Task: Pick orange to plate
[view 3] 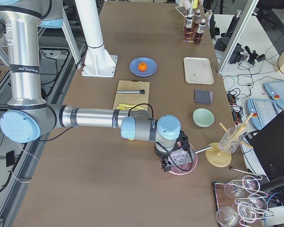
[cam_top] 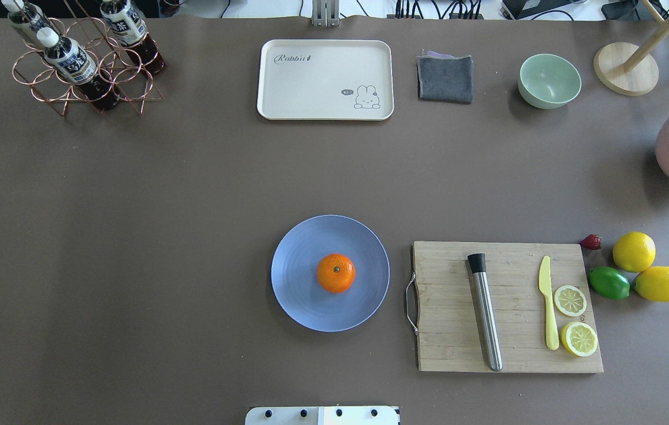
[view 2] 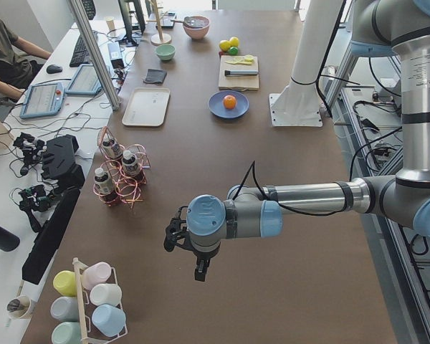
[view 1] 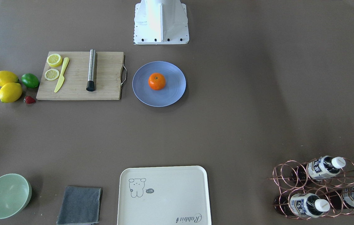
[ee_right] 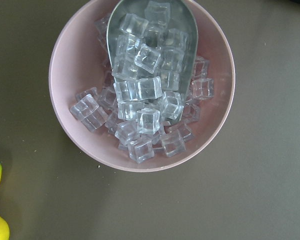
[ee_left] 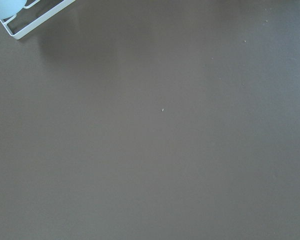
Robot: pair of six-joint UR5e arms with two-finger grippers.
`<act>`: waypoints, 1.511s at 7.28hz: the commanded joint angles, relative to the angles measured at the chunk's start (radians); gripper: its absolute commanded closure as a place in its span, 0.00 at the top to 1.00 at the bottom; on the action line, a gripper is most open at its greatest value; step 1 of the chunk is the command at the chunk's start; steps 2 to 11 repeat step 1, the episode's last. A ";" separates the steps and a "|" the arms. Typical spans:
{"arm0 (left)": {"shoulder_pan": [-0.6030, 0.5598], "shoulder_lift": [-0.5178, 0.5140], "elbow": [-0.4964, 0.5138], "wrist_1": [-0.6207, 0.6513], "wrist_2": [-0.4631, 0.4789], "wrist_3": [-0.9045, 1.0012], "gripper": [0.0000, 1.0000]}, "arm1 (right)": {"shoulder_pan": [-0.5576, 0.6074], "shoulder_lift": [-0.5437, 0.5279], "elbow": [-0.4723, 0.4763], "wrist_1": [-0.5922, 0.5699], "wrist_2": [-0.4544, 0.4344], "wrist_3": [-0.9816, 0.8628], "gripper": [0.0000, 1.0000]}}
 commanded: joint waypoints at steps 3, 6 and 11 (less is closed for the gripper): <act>0.040 0.007 -0.032 -0.039 0.005 -0.001 0.98 | 0.000 0.011 0.001 0.000 -0.001 0.002 1.00; 0.040 0.007 -0.032 -0.039 0.005 -0.001 0.98 | 0.000 0.011 0.001 0.000 -0.001 0.002 1.00; 0.040 0.007 -0.032 -0.039 0.005 -0.001 0.98 | 0.000 0.011 0.001 0.000 -0.001 0.002 1.00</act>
